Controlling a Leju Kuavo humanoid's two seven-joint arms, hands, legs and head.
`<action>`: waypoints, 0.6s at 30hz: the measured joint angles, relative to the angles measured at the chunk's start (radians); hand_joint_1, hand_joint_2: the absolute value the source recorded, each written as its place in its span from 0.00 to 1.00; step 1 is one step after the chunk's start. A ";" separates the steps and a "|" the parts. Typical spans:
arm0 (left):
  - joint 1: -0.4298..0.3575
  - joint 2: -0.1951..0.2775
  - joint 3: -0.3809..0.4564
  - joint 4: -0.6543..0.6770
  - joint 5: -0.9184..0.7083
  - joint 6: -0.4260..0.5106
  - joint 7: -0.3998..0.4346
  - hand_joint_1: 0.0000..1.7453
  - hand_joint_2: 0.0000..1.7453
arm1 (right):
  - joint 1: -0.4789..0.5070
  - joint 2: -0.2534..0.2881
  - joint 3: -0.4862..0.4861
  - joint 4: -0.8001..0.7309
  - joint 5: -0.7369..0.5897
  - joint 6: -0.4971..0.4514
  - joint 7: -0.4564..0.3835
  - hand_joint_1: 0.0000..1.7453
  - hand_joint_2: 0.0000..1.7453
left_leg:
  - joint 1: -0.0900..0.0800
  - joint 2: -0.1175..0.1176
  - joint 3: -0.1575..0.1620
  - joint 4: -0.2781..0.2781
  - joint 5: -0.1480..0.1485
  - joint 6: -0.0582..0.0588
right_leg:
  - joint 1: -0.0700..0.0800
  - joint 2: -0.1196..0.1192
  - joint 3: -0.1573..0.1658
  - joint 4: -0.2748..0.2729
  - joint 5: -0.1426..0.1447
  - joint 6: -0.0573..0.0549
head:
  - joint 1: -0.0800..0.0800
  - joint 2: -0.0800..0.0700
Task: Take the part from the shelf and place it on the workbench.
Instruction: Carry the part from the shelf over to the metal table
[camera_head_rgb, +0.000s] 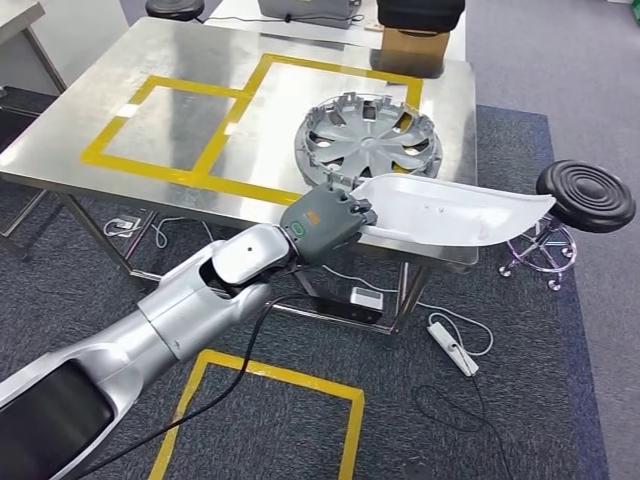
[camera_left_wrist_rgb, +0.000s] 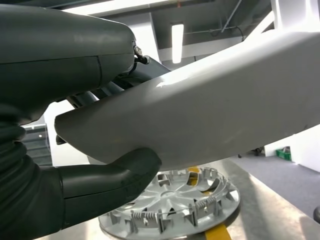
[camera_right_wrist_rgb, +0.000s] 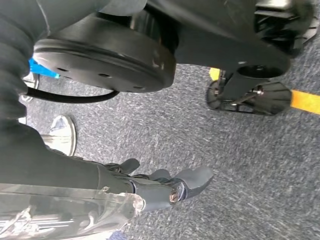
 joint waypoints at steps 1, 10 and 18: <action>0.000 0.000 0.000 0.000 0.000 0.000 0.000 1.00 1.00 | -0.001 0.000 0.000 0.000 -0.001 0.000 0.000 0.00 1.00 | 0.000 0.000 0.002 0.000 -0.003 0.002 | 0.000 0.000 -0.039 0.072 -0.028 0.002 | 0.002 0.000; -0.001 -0.003 -0.001 0.000 0.000 -0.004 0.000 1.00 1.00 | -0.002 0.000 0.000 0.000 -0.001 0.000 -0.001 0.00 1.00 | -0.004 -0.004 0.042 0.001 -0.038 -0.023 | 0.000 -0.003 0.026 -0.121 0.106 -0.007 | -0.001 0.000; 0.000 -0.002 -0.001 0.000 0.000 -0.005 0.000 1.00 1.00 | 0.000 0.000 0.000 0.000 -0.001 -0.001 0.001 0.00 1.00 | -0.002 0.002 -0.126 0.287 -0.137 -0.052 | -0.005 -0.001 0.059 -0.131 0.078 -0.046 | -0.010 0.000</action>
